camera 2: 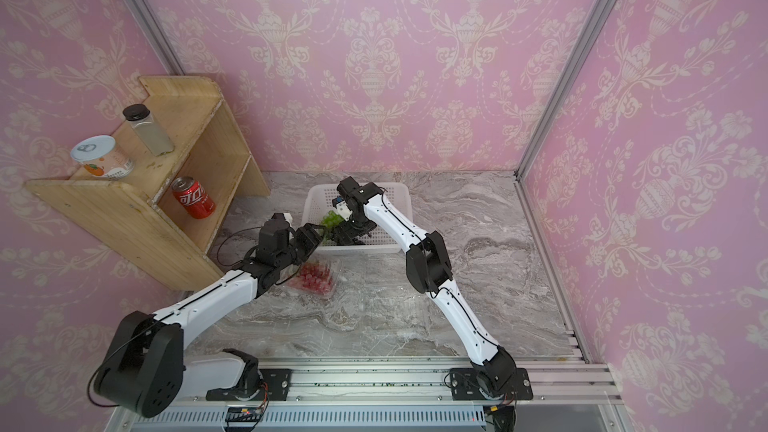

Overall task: Pack grapes into containers
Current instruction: Pick up the grape from the basket.

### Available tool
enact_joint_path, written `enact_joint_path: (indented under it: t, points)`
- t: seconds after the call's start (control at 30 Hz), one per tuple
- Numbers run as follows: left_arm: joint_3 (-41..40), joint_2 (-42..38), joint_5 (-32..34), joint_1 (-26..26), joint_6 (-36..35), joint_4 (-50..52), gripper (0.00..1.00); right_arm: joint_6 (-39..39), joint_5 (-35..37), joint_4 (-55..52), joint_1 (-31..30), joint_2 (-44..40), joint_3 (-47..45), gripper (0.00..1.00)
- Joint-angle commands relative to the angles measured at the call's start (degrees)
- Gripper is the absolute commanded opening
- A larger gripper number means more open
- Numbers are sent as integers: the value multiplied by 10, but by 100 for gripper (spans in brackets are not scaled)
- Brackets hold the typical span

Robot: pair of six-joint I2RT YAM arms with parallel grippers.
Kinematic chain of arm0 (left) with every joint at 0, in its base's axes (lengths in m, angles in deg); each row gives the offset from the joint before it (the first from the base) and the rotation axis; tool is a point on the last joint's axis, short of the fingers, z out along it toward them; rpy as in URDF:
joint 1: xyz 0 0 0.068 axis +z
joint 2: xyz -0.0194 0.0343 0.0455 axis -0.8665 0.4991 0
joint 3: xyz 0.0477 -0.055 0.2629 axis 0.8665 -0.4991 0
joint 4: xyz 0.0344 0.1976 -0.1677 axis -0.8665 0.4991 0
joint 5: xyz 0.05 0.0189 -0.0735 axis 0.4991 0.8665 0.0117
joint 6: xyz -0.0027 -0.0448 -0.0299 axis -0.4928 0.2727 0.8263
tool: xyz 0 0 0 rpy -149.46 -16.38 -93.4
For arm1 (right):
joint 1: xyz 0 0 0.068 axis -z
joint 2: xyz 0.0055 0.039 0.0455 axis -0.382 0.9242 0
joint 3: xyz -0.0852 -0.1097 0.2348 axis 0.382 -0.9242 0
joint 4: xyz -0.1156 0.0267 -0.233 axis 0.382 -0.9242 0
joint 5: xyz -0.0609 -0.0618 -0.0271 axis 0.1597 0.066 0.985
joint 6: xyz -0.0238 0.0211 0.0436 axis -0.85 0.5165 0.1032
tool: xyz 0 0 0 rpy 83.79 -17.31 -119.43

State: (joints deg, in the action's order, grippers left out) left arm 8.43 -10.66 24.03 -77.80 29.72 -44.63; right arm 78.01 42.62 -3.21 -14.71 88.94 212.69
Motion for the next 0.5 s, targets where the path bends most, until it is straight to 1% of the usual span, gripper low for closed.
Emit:
enact_joint_path:
  t: [0.0,0.03,0.1,0.17,0.3,0.47]
  points:
    - [10,10,0,4,-1,-17,69,-15,-9,-20,-1,24,14,69]
    - [10,11,1,4,-1,-18,68,-16,-11,-20,-1,27,17,64]
    - [10,14,1,4,-1,-24,68,-16,-18,-18,-1,33,23,49]
    - [10,17,1,4,0,-30,69,-14,-27,-16,-1,35,24,36]
    - [8,21,3,4,1,-36,69,-7,-33,-9,2,31,24,0]
    - [7,22,2,4,3,-42,68,23,-40,14,16,8,10,0]
